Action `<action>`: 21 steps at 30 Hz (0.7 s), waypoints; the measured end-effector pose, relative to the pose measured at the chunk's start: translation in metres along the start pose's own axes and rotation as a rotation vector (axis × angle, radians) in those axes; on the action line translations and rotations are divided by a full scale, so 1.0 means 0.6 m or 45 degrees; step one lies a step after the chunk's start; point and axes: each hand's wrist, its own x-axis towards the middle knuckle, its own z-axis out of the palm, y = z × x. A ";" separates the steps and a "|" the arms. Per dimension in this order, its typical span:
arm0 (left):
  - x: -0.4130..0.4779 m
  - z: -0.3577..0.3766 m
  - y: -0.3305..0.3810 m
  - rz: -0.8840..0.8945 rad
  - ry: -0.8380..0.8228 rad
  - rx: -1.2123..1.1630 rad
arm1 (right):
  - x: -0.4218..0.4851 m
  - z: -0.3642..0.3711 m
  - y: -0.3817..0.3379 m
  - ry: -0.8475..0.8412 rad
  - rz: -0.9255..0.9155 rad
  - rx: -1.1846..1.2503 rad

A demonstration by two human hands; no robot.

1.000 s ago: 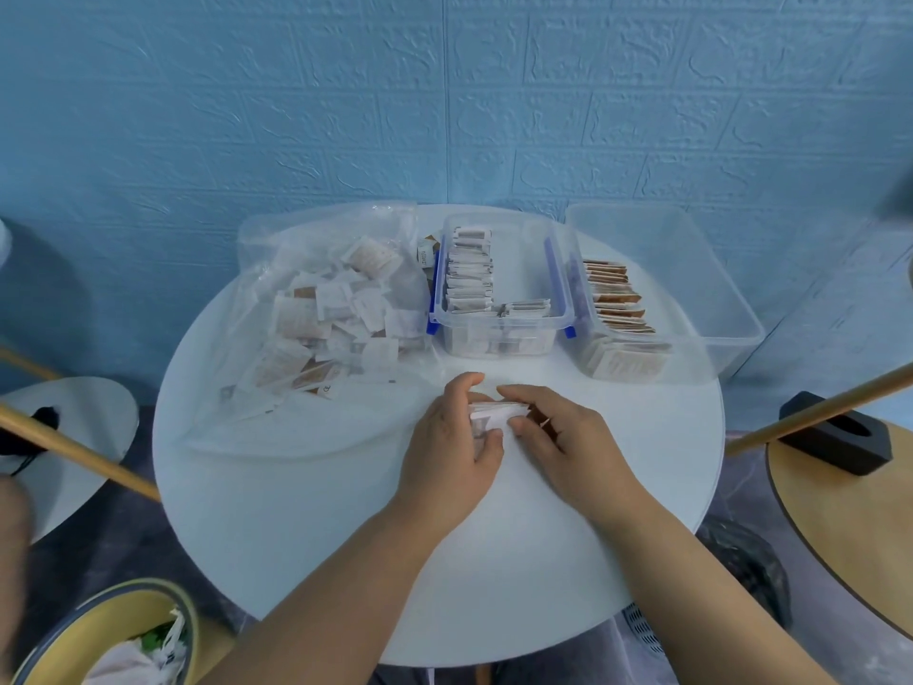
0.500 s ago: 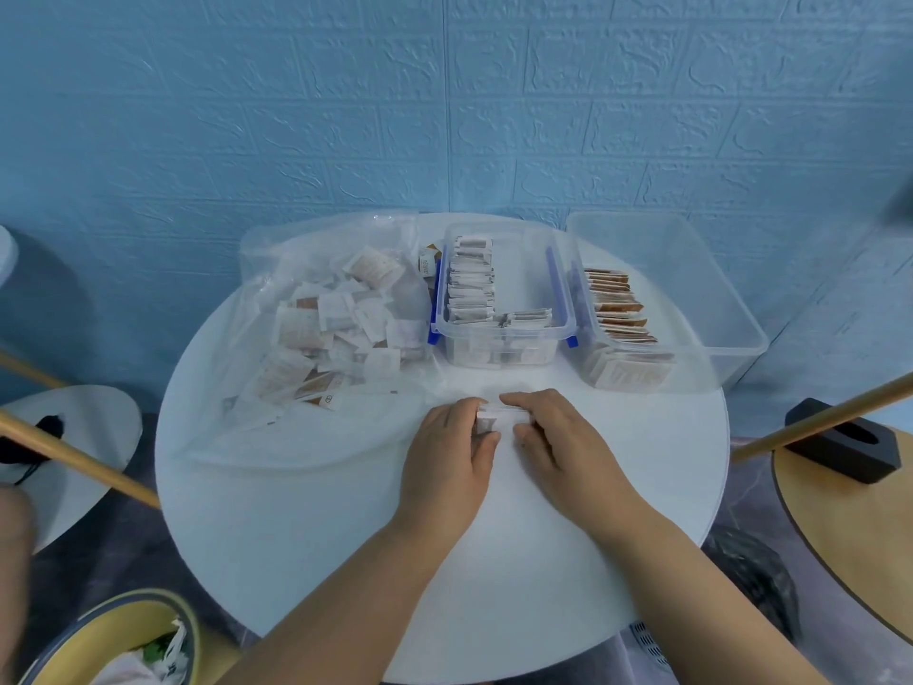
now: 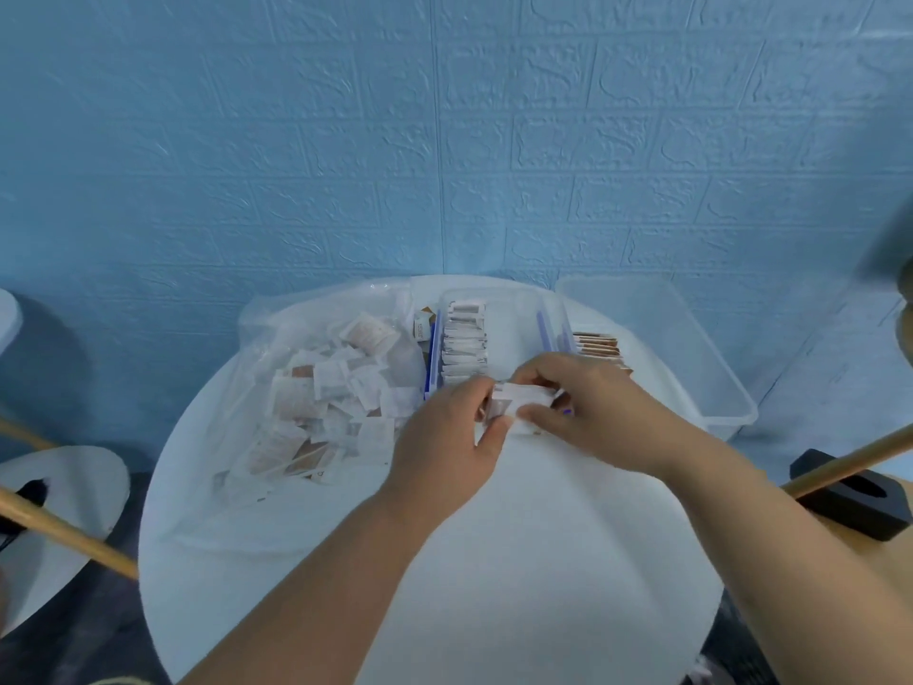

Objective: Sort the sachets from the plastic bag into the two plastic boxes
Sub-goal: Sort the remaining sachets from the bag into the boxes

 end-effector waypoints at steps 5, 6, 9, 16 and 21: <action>0.052 0.006 -0.008 -0.036 0.174 -0.050 | 0.068 -0.031 0.029 -0.068 0.041 0.051; 0.055 0.010 -0.013 -0.054 0.227 -0.054 | 0.082 -0.032 0.040 -0.058 0.063 0.058; 0.049 0.030 -0.044 -0.142 0.278 0.017 | 0.118 -0.031 0.081 -0.014 0.124 -0.065; 0.020 0.063 -0.071 -0.342 0.267 -0.105 | 0.164 -0.007 0.117 -0.219 0.121 -0.396; 0.012 0.076 -0.075 -0.410 0.273 -0.120 | 0.172 0.009 0.121 -0.375 0.080 -0.558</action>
